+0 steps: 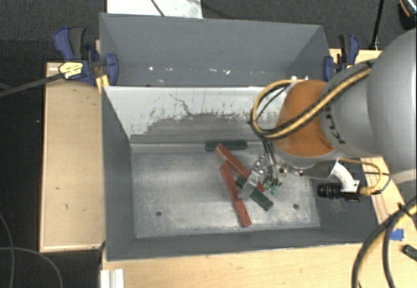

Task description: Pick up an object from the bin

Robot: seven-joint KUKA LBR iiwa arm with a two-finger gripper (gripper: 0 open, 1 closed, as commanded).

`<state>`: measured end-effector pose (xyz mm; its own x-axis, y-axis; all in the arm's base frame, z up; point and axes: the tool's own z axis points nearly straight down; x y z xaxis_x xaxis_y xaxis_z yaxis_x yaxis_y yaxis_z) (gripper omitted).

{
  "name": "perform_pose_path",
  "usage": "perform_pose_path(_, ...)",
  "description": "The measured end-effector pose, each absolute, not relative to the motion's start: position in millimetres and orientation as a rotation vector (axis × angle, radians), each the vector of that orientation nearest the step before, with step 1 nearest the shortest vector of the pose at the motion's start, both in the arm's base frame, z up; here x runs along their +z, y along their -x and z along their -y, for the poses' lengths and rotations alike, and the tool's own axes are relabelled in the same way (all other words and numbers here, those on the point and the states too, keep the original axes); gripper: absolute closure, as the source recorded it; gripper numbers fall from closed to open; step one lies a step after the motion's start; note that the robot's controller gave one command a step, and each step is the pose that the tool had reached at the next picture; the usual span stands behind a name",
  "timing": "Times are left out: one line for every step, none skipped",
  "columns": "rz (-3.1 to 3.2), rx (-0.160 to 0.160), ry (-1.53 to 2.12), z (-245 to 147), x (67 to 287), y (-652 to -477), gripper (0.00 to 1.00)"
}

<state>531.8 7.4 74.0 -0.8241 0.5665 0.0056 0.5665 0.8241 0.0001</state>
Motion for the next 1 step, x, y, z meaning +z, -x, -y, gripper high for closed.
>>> perform_pose_path(3.008, -0.002, 0.924, -7.3, 107.7, -532.9, 1.00)
